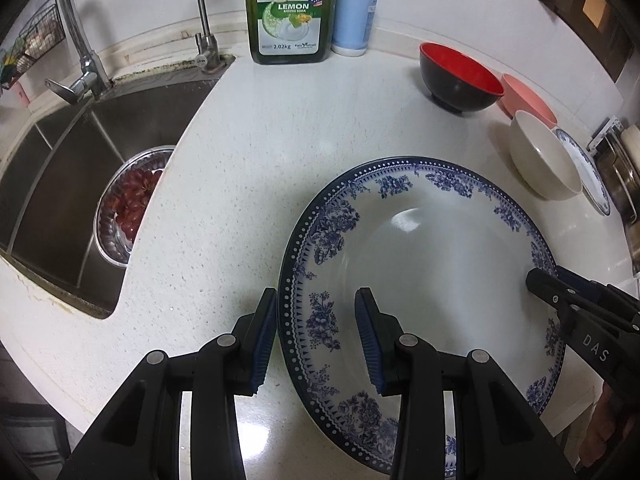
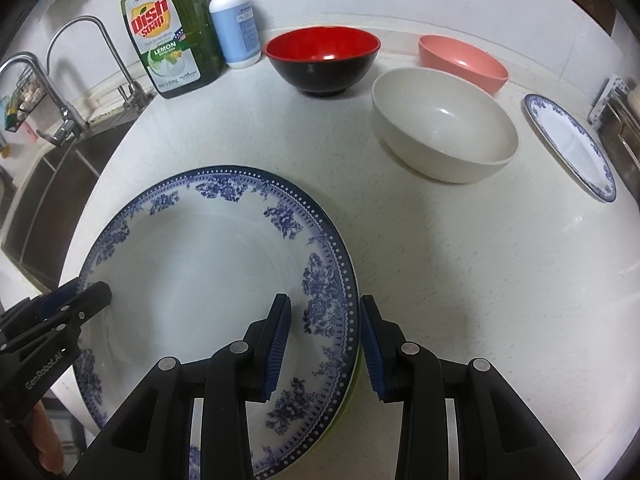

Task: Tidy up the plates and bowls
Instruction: 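Lower the blue-and-white plate onto the green plate and open both grippers, then move both grippers toward the smaller blue-and-white plate by the pot rack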

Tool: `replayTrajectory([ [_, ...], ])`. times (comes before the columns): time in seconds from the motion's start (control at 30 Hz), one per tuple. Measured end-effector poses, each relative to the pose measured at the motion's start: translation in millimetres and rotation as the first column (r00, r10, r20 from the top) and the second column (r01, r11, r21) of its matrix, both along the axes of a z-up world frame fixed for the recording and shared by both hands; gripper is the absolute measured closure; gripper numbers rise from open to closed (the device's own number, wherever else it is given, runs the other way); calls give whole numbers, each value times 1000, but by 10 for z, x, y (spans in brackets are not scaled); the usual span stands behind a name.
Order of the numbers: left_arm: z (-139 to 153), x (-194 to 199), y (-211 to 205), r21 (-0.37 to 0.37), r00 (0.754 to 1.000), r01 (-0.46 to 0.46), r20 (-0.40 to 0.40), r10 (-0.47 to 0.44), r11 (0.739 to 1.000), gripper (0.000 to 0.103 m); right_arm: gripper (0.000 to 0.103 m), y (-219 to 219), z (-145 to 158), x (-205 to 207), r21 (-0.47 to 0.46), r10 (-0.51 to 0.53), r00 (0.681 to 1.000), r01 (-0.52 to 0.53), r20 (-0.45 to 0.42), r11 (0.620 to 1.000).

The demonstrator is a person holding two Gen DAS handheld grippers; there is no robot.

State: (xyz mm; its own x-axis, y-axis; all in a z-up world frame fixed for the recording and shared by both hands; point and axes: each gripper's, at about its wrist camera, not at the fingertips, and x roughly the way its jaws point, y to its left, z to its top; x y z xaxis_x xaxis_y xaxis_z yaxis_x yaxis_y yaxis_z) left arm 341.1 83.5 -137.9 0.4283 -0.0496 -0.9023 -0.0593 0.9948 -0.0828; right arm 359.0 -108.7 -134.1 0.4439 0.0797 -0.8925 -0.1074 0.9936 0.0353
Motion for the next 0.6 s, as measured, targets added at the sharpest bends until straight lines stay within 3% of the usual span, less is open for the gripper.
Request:
replayTrajectory([
  [0.27,11,-9,-17,24,1000,10,7,-10,1000,64,65,40,-2,-14,-20,16,1000,-16,2,1000],
  [0.4,61,-12,-23,49,1000,9,28,-11,999,53,61,29,-5,-17,-8,19,1000,-19,-10,1000],
  [0.47,90,-9,-25,47,999,11,34,-13,999,50,55,16,-12,-8,-5,16,1000,-16,-18,1000],
  [0.6,176,-6,-76,54,998,31,59,-35,998,41,53,-24,11,-36,6,3,1000,-3,-20,1000],
])
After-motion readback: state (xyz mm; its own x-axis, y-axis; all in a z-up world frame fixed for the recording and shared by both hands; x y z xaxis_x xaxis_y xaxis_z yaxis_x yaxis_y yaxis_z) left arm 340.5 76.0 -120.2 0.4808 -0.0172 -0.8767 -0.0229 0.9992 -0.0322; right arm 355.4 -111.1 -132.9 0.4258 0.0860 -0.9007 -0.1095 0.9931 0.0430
